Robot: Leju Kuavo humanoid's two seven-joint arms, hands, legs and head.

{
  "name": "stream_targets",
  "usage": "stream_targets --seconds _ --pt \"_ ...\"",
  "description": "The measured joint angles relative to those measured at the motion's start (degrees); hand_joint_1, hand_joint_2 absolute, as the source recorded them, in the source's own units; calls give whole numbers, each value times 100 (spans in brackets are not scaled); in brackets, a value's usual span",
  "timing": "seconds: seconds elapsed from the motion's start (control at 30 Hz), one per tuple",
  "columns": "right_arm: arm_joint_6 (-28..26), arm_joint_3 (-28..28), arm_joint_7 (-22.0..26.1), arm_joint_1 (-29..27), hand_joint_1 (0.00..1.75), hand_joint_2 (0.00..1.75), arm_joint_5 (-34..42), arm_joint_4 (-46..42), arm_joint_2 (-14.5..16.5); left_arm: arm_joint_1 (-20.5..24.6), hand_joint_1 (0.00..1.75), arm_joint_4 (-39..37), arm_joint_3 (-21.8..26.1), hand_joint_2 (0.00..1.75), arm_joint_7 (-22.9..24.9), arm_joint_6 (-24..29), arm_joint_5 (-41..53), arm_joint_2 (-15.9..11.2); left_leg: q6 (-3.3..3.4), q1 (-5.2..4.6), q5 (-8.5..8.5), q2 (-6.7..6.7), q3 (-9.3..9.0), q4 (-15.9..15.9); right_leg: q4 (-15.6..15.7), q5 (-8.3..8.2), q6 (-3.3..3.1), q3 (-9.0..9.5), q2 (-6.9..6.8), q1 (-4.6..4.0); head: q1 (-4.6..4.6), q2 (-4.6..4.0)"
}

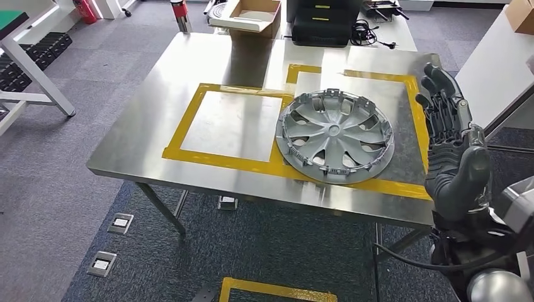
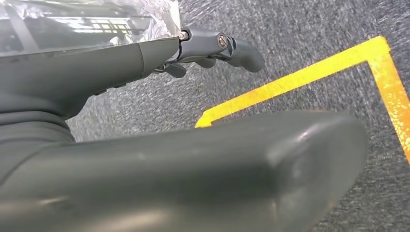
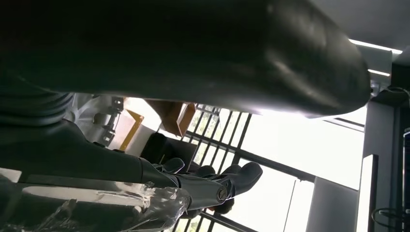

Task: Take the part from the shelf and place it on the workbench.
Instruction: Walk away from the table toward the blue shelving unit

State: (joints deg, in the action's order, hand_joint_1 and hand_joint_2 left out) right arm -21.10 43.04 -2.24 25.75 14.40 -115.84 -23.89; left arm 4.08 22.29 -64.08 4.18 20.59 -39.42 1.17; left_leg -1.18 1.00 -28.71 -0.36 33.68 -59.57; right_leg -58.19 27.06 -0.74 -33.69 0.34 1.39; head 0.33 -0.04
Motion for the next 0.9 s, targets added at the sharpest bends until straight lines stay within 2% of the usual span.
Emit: stream_targets --seconds 0.03,0.1,0.13,0.17,0.2,0.23,0.3,0.33,0.4,0.47,0.5,0.53,0.6,0.63,0.67,0.7,0.73,0.77,0.8,0.83,0.87,0.9 --pt "5 -3 -1 0 0 0 1 -5 0 -1 0 8 -2 0 1 5 -14 1 -21 4 -200 4 79 -227 14 -29 -44 -22 -10 4 -21 1" --pt "21 -7 -3 -5 0 0 9 -11 0 -3 0 25 -4 0 2 13 -49 1 -45 5 -668 8 304 -948 14 -82 -94 -86 -24 -14 -67 1" --pt "32 -7 -5 -9 0 0 16 -11 0 -4 0 32 -5 0 1 15 -66 1 -51 5 -819 8 379 -1269 11 -112 -106 -128 -27 -26 -80 1" --pt "42 -6 -9 -13 0 0 25 -11 0 -5 0 39 -6 0 1 17 -83 1 -47 4 -859 8 377 -1416 6 -144 -109 -172 -28 -37 -86 0" --pt "49 -5 -12 -15 0 0 33 -11 0 -6 0 46 -7 0 -1 17 -99 0 -35 2 -791 8 271 -1342 -1 -175 -106 -215 -26 -45 -92 0" --pt "54 -5 -14 -15 0 0 43 -11 0 -4 0 54 -7 0 -2 18 -113 -1 -13 0 -642 8 64 -1046 -9 -204 -96 -254 -24 -51 -100 0" --pt "62 -10 -16 -11 0 0 56 -11 0 7 0 73 -7 0 -5 19 -132 -2 48 -18 -389 6 -448 -222 -26 -259 -59 -312 -23 -62 -123 1" --pt "68 -15 -16 -7 0 0 62 -11 0 13 0 83 -7 0 -9 22 -138 -2 73 -31 -329 3 -617 72 -30 -292 -28 -332 -25 -66 -130 1" --pt "86 -26 -16 -2 0 0 76 -11 1 11 0 101 -7 0 -17 37 -166 -4 114 -64 -309 0 -700 263 -16 -372 43 -357 -30 -65 -134 1" --pt "105 -33 -16 -2 0 0 91 -10 -5 1 0 116 -7 0 -26 53 -208 -7 182 -65 -215 11 -628 290 -1 -396 123 -378 -27 -48 -132 0" --pt "111 -37 -16 2 0 0 96 -9 -13 3 0 123 -7 0 -31 58 -223 -8 227 -58 -155 20 -588 306 -71 -289 154 -413 -25 -41 -114 0" --pt "113 -40 -17 6 0 0 98 -7 -21 8 0 131 -7 0 -34 61 -232 -8 264 -50 -90 29 -534 323 -248 -88 179 -476 -23 -37 -89 0" --pt "116 -43 -19 11 0 0 102 -2 -32 13 0 147 -7 0 -38 64 -239 -8 310 -59 18 36 -405 314 -913 454 207 -667 -22 -32 -32 0" --pt "117 -42 -19 8 0 0 105 2 -36 10 0 153 -8 0 -37 65 -241 -8 318 -69 70 37 -326 306 -1273 630 218 -746 -22 -32 -16 0" --pt "120 -41 -19 5 0 0 110 6 -38 8 0 157 -8 0 -36 66 -245 -8 322 -82 123 39 -246 295 -1519 683 222 -766 -22 -33 -9 0" --pt "121 -40 -19 3 0 0 115 10 -40 6 0 160 -9 0 -35 68 -249 -8 323 -93 171 39 -167 281 -1590 621 216 -706 -22 -34 -4 0" --pt "122 -40 -19 5 0 0 120 13 -42 7 0 162 -9 0 -33 73 -253 -8 320 -105 215 38 -93 265 -1436 476 196 -534 -22 -39 -2 0" --pt "123 -40 -19 14 0 0 121 13 -42 8 0 167 -9 0 -31 79 -256 -7 313 -113 254 37 -29 247 -1101 327 161 -273 -21 -51 1 0" --pt "123 -42 -19 32 0 0 121 12 -42 8 0 177 -9 0 -29 85 -257 -5 298 -125 286 34 30 225 -673 266 115 26 -22 -70 1 0" --pt "125 -45 -16 51 0 0 121 11 -42 8 0 189 -9 0 -26 90 -257 -3 276 -131 322 32 76 207 -276 256 72 282 -23 -89 -4 0" --pt "128 -49 -15 68 0 0 121 11 -42 9 0 202 -10 0 -23 92 -257 -1 246 -129 359 31 106 198 -9 279 33 439 -21 -112 -7 0" --pt "134 -50 -15 86 0 0 122 13 -42 9 0 213 -11 0 -20 92 -257 2 212 -121 400 31 130 196 128 312 5 502 -21 -134 -6 0"
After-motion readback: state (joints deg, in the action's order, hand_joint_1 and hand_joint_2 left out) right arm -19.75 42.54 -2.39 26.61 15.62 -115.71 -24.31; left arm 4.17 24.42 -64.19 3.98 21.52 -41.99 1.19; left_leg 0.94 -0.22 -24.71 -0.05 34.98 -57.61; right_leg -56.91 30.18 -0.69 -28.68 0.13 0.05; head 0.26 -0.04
